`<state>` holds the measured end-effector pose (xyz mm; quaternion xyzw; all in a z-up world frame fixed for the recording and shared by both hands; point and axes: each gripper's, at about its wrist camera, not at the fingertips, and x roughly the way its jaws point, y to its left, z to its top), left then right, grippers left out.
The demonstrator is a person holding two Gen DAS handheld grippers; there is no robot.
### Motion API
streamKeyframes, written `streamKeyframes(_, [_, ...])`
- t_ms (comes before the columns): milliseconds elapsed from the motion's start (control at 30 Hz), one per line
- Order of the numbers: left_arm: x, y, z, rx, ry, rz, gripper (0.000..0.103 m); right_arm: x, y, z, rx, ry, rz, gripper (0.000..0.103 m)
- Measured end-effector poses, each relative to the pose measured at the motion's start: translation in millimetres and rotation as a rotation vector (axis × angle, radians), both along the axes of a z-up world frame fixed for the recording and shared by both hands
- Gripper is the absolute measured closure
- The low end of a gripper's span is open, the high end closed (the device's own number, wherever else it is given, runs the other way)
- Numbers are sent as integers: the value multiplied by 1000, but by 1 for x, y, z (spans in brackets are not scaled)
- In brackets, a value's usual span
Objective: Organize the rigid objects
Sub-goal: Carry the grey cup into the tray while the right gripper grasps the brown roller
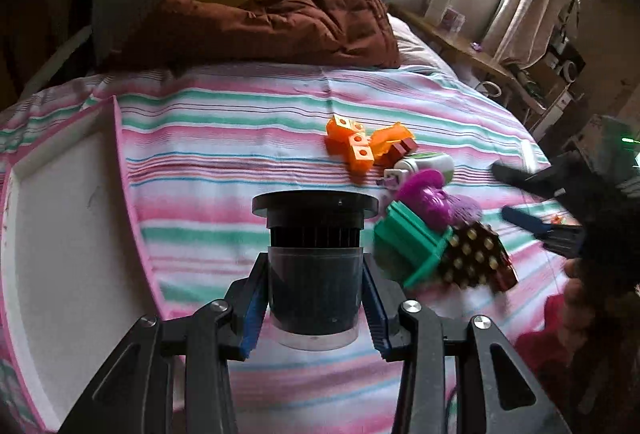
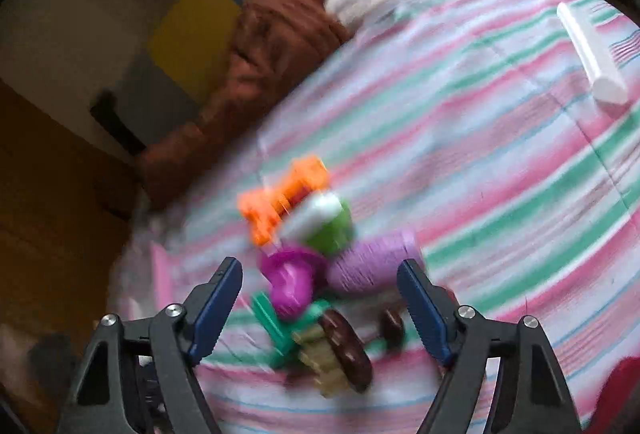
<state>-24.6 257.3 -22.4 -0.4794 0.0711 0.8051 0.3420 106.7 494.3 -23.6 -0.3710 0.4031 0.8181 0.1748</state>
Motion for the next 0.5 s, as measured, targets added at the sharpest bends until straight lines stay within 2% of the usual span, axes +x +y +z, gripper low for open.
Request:
streamKeyframes(133, [10,-15,10,30,3,-1,60,-15,-14,-15,-59,-58,121,25])
streamKeyframes(200, [15,-24,15,49,6,-5,60,-22,-23,-22,-15,-147,156,28])
streamKeyframes(300, [18,-35,19,62,9,3,60,-25,-32,-19,40,-171,190,28])
streamKeyframes(367, [19,-46,19,71,-1,16,60,-25,-36,-18,78,-192,198,33])
streamKeyframes(433, [17,-56,19,70,-6,37,60,-24,-39,-17,131,-226,191,50])
streamKeyframes(500, [14,-67,18,71,-14,64,60,-25,-41,-19,162,-237,193,57])
